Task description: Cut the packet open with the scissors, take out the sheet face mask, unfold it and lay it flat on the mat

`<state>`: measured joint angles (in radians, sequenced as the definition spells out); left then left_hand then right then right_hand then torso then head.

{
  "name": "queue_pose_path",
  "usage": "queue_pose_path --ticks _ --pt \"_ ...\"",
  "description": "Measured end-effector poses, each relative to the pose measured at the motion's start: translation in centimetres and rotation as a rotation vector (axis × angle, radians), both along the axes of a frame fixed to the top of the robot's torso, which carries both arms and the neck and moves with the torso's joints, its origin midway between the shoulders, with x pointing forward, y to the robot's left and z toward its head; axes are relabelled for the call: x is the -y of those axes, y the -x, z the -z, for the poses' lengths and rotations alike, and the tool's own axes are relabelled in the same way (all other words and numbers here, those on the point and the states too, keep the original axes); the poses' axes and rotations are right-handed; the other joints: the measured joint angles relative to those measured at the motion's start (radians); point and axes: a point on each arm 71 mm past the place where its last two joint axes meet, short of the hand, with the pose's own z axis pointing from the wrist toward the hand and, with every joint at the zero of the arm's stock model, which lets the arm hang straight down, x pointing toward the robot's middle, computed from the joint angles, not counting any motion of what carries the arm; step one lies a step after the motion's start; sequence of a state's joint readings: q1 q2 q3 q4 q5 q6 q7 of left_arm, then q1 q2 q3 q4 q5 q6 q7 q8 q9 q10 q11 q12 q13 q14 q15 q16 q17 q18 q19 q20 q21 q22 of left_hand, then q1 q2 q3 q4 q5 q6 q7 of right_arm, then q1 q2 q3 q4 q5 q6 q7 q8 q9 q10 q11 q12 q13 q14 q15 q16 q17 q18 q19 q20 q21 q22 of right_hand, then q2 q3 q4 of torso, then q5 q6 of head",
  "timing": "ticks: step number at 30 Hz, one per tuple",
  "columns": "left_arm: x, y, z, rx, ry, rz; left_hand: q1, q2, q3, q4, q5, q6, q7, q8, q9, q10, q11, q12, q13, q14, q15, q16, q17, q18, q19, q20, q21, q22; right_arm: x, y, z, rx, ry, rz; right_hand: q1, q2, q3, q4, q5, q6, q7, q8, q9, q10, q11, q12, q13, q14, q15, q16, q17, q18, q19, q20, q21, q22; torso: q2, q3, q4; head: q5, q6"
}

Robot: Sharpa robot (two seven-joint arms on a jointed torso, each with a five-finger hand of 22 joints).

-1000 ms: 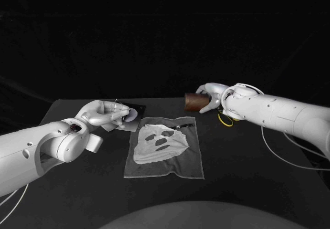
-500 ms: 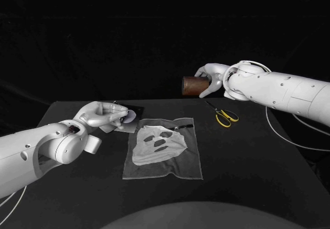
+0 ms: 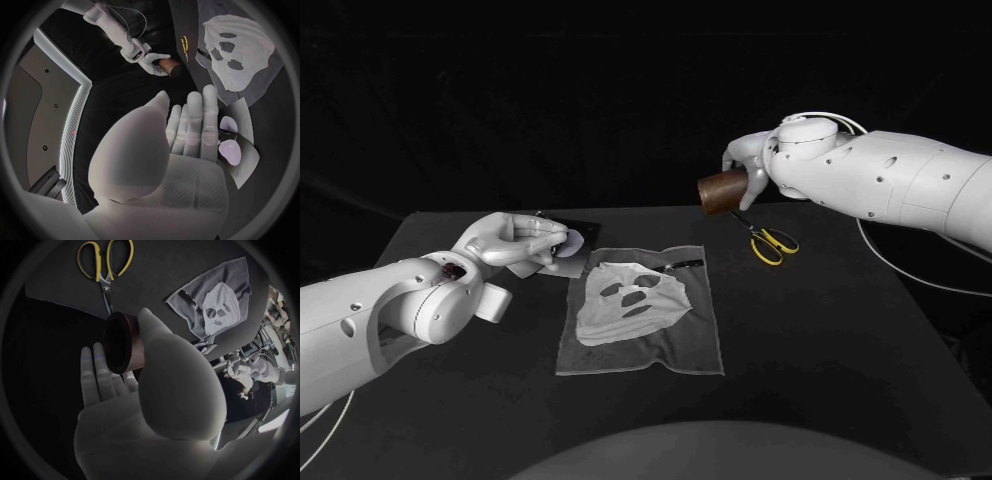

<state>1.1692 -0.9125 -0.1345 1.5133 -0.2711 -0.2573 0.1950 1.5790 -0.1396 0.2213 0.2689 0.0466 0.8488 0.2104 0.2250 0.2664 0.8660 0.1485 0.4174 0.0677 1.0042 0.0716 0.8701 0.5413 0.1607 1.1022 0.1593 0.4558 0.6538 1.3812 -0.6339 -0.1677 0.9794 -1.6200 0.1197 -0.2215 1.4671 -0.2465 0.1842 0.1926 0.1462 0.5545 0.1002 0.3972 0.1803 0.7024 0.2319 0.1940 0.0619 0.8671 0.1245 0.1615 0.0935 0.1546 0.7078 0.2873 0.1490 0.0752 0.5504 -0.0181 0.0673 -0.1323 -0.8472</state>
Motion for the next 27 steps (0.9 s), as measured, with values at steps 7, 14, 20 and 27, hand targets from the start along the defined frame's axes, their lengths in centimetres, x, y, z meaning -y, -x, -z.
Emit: queue_pose_path --ticks 7,14,20,27 --pt "0.1 0.0 0.0 -0.001 0.001 0.002 0.000 0.000 0.000 0.000 0.000 0.000 0.000 0.000 0.000 0.000 0.000 0.000 0.000 0.000 0.000 0.000 -0.001 0.009 0.000 0.000 0.000 0.000 -1.5 0.2 0.2 -0.028 0.198 0.017 -0.023 0.007 0.001 -0.001 -0.054 0.014 -0.012 -0.025 -0.008 0.013 -0.013 -0.021 0.001 0.007 -0.007 -0.011 -0.005 0.000 0.017 0.001 0.000 -0.004 0.000 -0.0004 0.0000 -0.004 0.002" --pt "0.2 0.0 0.0 -0.001 0.002 0.005 0.000 0.000 0.000 0.000 0.000 0.000 0.000 0.000 0.000 0.000 0.000 0.000 0.000 0.000 0.000 0.000 -0.001 0.009 0.000 0.000 0.000 0.000 -2.6 0.2 0.6 -0.055 0.338 0.042 -0.096 0.014 0.023 -0.023 -0.061 0.020 -0.016 -0.044 -0.015 0.027 -0.023 -0.035 0.001 0.016 -0.009 -0.017 -0.007 -0.001 0.024 0.001 -0.008 -0.005 0.000 -0.0010 0.0005 -0.008 0.003" --pt "0.3 0.1 0.0 -0.002 0.003 0.007 0.000 0.000 0.000 0.000 0.000 0.000 0.000 0.000 0.000 0.000 0.000 0.000 0.000 0.000 0.000 0.000 -0.001 0.009 0.000 0.000 0.000 0.000 -4.0 0.7 2.2 -0.090 0.417 0.027 -0.200 0.016 0.051 -0.051 -0.064 0.021 -0.017 -0.058 -0.020 0.058 -0.035 -0.044 0.002 0.010 -0.003 -0.023 -0.015 -0.001 0.034 0.002 -0.012 -0.005 0.001 -0.0005 0.0012 -0.006 0.002" --pt "0.4 0.1 0.0 -0.003 0.004 0.009 0.000 0.000 0.000 0.000 0.000 0.000 0.000 0.006 -0.001 0.000 0.000 0.000 0.000 0.000 0.000 0.000 -0.001 0.009 0.000 0.000 0.000 0.000 -5.0 1.4 4.5 -0.126 0.491 0.017 -0.244 0.012 0.071 -0.071 -0.072 0.030 -0.009 -0.061 -0.020 0.081 -0.037 -0.053 0.001 0.014 0.001 -0.029 -0.017 -0.001 0.041 0.002 -0.016 -0.005 0.001 0.0001 0.0017 -0.001 0.000"
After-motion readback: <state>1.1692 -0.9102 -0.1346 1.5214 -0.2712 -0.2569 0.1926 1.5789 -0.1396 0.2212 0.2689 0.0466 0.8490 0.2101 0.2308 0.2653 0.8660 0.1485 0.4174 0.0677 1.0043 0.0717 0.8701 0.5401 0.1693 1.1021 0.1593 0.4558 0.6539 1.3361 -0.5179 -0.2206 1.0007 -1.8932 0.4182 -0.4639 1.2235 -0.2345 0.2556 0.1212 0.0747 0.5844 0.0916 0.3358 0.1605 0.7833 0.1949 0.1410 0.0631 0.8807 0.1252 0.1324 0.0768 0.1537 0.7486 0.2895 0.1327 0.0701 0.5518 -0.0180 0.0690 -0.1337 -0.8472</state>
